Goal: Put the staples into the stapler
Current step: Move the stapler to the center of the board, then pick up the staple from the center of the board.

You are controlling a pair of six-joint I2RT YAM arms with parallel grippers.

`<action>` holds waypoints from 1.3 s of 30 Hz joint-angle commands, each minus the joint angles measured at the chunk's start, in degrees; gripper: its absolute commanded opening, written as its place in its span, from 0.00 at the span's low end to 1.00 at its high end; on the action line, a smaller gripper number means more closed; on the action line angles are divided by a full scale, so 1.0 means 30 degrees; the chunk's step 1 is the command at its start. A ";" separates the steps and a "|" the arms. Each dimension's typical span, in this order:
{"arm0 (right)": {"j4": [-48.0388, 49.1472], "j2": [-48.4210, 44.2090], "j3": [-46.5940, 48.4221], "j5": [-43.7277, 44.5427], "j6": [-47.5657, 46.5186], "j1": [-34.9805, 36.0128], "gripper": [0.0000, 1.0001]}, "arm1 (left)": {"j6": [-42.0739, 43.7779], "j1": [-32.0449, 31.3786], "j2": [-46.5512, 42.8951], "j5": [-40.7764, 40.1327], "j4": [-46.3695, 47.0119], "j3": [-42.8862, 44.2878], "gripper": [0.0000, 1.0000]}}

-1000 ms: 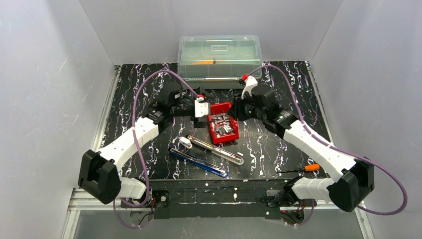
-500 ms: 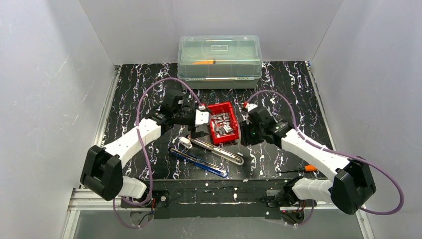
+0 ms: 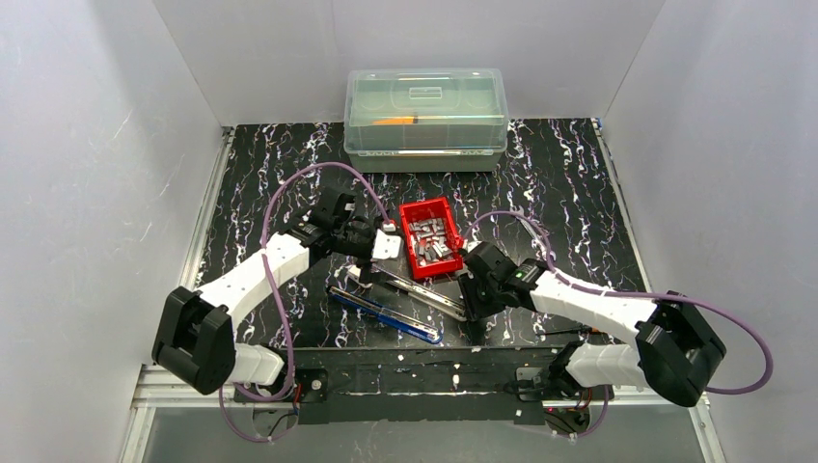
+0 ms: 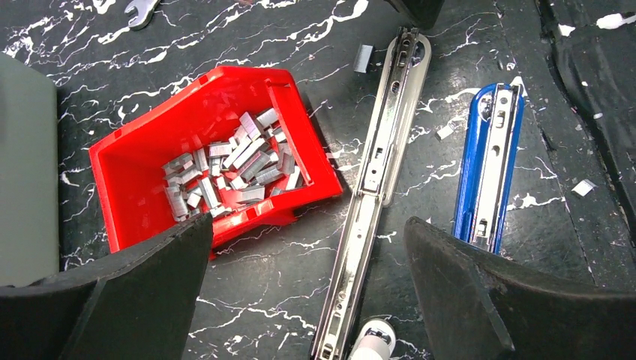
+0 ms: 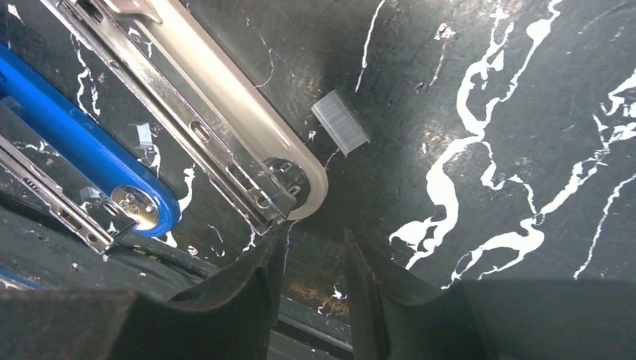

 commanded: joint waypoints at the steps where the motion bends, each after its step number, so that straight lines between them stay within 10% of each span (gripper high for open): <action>1: -0.0679 -0.0774 0.0916 0.1195 0.0415 0.0155 0.43 | -0.0013 0.0046 -0.0900 0.0412 -0.0652 -0.0087 0.98; 19: 0.1603 0.2633 0.3559 -0.0734 -0.1841 0.0857 0.40 | -0.0348 0.0054 -0.1388 -0.0125 -0.0642 -0.0208 0.98; 39: 0.3712 0.2315 0.0762 0.2586 -0.3304 -0.0516 0.58 | -0.1906 0.0052 -0.1979 0.1030 -0.1199 0.0742 0.98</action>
